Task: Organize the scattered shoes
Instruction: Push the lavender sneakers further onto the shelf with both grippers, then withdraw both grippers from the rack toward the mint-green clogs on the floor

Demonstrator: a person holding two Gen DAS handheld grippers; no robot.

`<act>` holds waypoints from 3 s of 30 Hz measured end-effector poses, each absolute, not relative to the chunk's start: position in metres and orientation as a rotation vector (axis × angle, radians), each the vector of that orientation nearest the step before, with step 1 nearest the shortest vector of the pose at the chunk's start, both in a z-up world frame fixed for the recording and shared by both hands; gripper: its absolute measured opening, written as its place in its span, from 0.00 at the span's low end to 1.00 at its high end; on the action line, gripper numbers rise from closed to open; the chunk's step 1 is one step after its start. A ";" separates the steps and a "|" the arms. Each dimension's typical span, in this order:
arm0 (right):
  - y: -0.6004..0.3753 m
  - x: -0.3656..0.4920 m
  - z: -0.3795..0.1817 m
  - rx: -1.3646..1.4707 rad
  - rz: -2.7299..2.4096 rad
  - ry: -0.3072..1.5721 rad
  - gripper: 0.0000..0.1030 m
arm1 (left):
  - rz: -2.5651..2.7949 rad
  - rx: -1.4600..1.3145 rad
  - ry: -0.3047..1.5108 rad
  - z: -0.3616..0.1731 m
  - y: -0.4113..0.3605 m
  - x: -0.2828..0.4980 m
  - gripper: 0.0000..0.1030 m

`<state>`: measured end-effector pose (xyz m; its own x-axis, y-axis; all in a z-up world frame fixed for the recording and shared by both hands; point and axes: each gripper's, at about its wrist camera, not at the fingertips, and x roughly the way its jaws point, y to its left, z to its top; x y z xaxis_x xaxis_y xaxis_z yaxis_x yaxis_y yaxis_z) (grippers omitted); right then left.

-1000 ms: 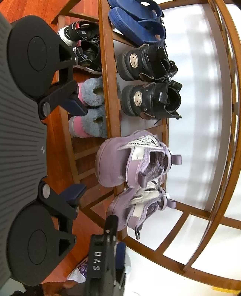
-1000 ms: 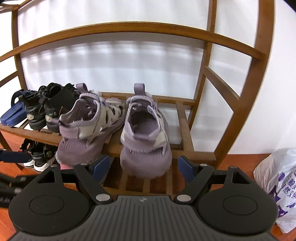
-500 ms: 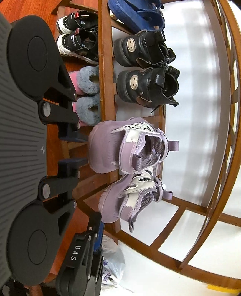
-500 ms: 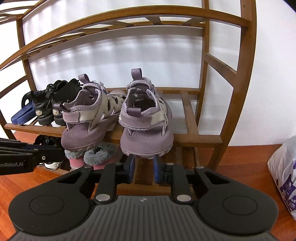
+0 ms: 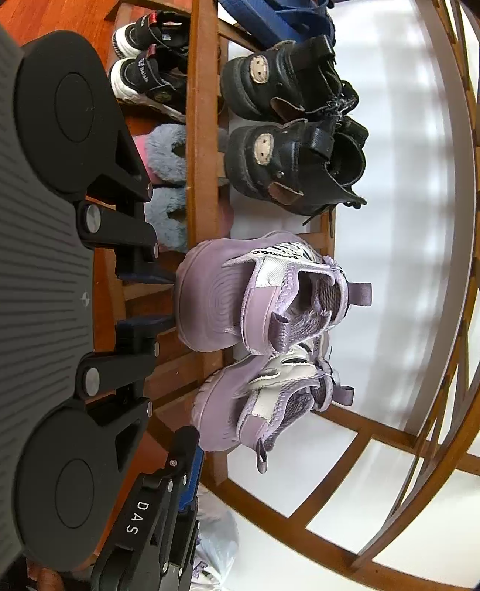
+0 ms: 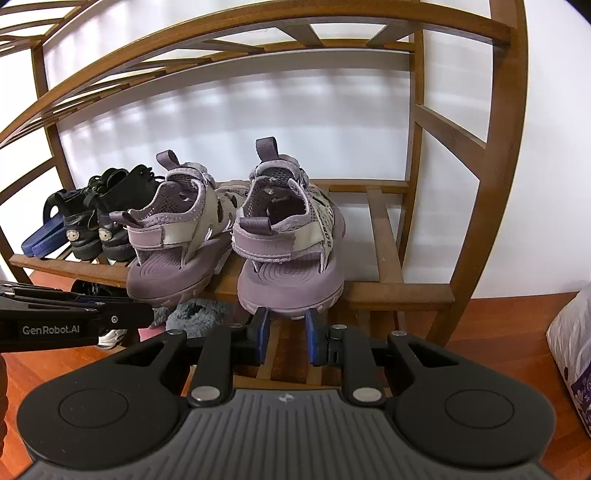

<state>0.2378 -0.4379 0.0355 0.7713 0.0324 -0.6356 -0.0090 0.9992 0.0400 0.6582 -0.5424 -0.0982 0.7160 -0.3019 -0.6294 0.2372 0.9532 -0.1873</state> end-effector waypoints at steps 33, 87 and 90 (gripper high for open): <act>-0.437 0.294 0.027 0.038 0.026 0.686 0.25 | -0.266 -0.125 0.703 -0.096 -0.546 0.709 0.23; -0.457 0.061 0.017 0.141 -0.190 0.793 0.59 | -0.395 -0.018 0.831 -0.139 -0.553 0.541 0.76; -0.465 0.049 0.014 0.147 -0.197 0.795 0.63 | -0.391 -0.018 0.834 -0.143 -0.560 0.530 0.78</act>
